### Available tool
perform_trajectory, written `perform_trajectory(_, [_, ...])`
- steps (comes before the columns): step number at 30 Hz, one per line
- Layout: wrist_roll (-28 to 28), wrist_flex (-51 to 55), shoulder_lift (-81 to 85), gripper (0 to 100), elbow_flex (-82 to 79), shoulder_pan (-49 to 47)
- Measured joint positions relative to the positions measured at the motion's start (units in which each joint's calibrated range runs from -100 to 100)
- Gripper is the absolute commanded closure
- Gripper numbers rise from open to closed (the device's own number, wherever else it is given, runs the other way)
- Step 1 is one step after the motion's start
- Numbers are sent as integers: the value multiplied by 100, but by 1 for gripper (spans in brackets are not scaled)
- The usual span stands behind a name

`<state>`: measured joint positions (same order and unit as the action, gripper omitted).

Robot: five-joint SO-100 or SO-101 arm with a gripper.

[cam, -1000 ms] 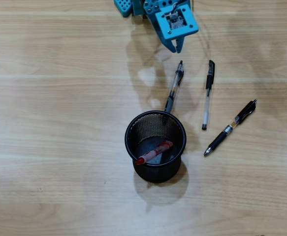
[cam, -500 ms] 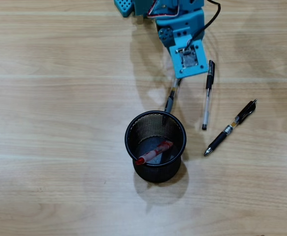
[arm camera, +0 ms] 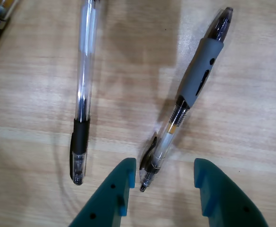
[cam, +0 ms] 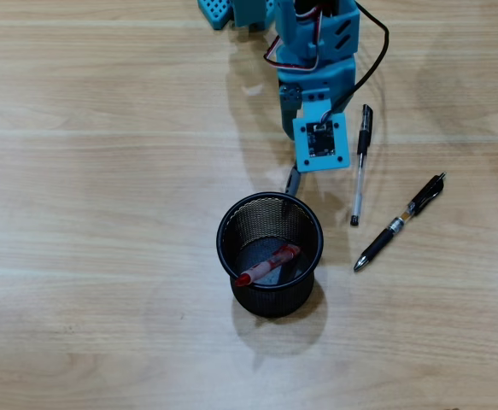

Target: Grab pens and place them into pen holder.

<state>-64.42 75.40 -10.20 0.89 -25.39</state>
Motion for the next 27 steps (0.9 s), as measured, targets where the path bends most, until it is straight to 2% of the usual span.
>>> perform_trajectory(11, [-16,-9,-918,84,27,-10])
perform_trajectory(18, [-265,-527,-1368,84,35,0])
perform_trajectory(27, [-520,-578,-1521,85,62,-10])
